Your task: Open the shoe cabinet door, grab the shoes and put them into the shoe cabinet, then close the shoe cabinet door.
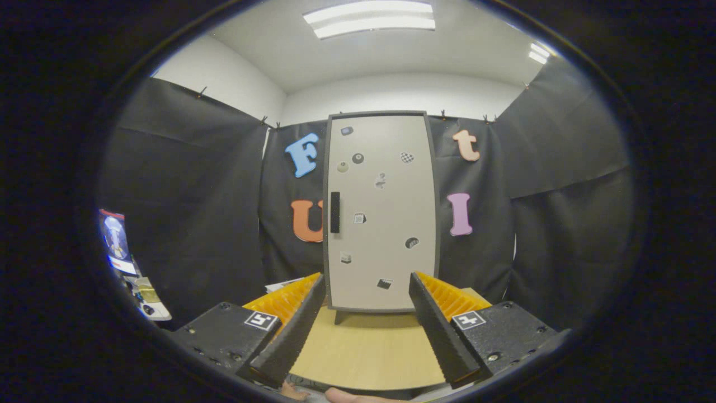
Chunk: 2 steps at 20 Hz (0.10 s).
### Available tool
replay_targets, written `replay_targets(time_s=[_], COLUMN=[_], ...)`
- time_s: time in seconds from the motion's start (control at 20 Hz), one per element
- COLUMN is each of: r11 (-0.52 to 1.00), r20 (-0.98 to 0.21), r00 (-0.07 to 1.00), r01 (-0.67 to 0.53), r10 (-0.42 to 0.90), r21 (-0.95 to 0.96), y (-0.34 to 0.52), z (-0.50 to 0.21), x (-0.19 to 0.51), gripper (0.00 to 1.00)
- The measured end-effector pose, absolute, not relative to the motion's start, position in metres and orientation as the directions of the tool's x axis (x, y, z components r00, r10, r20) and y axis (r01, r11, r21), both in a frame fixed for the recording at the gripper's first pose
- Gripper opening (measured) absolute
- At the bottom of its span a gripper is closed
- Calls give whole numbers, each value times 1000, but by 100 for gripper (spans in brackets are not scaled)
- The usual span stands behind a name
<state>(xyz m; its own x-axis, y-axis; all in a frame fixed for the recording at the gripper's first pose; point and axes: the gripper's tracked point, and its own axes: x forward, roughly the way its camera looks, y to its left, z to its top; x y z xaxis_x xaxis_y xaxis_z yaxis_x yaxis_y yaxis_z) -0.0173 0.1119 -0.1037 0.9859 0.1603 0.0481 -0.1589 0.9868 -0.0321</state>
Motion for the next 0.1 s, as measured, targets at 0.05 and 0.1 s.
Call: replay_targets(time_s=[0.05, 0.1], r11=[987, 985], r20=[49, 49], r00=[985, 984], r01=[-161, -171], r10=[163, 171], r21=[-27, -14], y=[112, 114], z=[-103, -103], x=[-18, -19], gripper=[98, 98])
